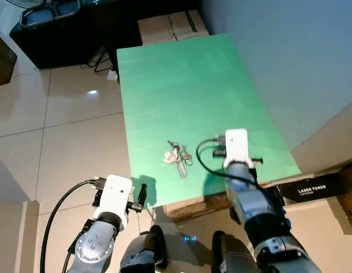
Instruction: Hang keys on a hook
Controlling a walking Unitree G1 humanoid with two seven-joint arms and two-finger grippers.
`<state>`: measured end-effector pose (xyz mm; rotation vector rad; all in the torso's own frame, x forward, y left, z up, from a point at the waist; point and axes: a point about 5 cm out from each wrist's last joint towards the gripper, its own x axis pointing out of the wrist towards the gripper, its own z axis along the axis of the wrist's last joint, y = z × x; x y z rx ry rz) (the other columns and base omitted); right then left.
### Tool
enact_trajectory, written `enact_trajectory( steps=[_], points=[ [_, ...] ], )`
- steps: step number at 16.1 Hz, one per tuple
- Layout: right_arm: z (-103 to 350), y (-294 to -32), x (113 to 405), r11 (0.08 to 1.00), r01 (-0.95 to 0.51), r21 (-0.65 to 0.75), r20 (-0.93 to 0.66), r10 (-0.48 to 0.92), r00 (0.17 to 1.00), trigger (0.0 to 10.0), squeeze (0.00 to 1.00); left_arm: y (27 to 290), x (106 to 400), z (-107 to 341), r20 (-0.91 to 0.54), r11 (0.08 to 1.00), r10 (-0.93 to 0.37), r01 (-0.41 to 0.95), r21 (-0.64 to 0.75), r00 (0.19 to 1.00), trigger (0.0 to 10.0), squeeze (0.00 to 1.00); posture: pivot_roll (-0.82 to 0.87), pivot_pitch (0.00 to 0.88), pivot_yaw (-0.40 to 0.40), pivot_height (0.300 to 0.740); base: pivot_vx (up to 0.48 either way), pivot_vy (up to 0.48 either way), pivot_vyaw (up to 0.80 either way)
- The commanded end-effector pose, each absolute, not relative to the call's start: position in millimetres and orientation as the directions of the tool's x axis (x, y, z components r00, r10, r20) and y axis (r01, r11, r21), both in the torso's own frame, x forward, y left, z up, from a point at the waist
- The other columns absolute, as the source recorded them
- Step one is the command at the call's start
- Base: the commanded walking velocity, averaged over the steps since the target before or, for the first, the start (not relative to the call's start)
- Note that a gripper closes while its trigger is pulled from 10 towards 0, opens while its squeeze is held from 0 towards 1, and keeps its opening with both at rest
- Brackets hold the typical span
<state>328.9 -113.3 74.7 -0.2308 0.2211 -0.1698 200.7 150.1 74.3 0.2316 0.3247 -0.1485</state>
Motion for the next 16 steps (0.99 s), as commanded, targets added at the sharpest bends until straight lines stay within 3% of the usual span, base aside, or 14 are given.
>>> enact_trajectory(
  steps=[1,2,3,4,5,6,7,16],
  points=[
    [74,-112,328,0.960,0.135,-0.245,-0.203,-0.187,0.961,0.0,0.00,151,198,68,-0.360,0.960,-0.111,0.193,0.201,0.926,10.0,0.00,-0.04,0.252,0.102,0.740,0.000,0.000,0.00],
    [74,-113,328,0.958,0.142,-0.249,-0.211,-0.197,0.957,0.0,0.00,151,198,68,-0.360,0.960,-0.113,0.195,0.201,0.926,10.0,0.00,-0.04,0.252,0.102,0.740,0.000,0.000,0.00],
    [71,-115,327,0.955,0.147,-0.256,-0.230,-0.208,0.951,2.7,0.00,151,198,68,-0.360,0.960,-0.114,0.196,0.200,0.926,10.0,0.00,-0.04,0.254,0.104,0.740,0.000,0.000,0.00],
    [69,-116,327,0.955,0.145,-0.259,-0.239,-0.209,0.948,10.0,0.00,151,198,68,-0.360,0.960,-0.114,0.196,0.200,0.926,10.0,0.00,-0.04,0.254,0.104,0.740,0.000,0.000,0.00],
    [63,-117,323,0.953,0.154,-0.259,-0.267,-0.224,0.937,10.0,0.00,151,198,68,-0.361,0.960,-0.115,0.197,0.201,0.925,10.0,0.00,-0.04,0.254,0.104,0.740,0.000,0.000,0.00],
    [59,-118,321,0.955,0.158,-0.250,-0.284,-0.228,0.931,10.0,0.56,151,198,68,-0.362,0.959,-0.115,0.198,0.201,0.925,10.0,0.00,-0.04,0.256,0.107,0.740,0.000,0.000,0.00],
    [57,-117,319,0.958,0.157,-0.238,-0.296,-0.226,0.928,10.0,1.00,151,198,68,-0.362,0.959,-0.116,0.199,0.201,0.925,10.0,0.00,-0.04,0.256,0.107,0.740,0.000,0.000,0.00],
    [54,-114,317,0.964,0.139,-0.226,-0.303,-0.205,0.931,10.0,1.00,152,198,69,-0.361,0.959,-0.115,0.199,0.203,0.925,10.0,0.00,-0.04,0.260,0.107,0.740,0.000,0.000,0.00]
  ],
)
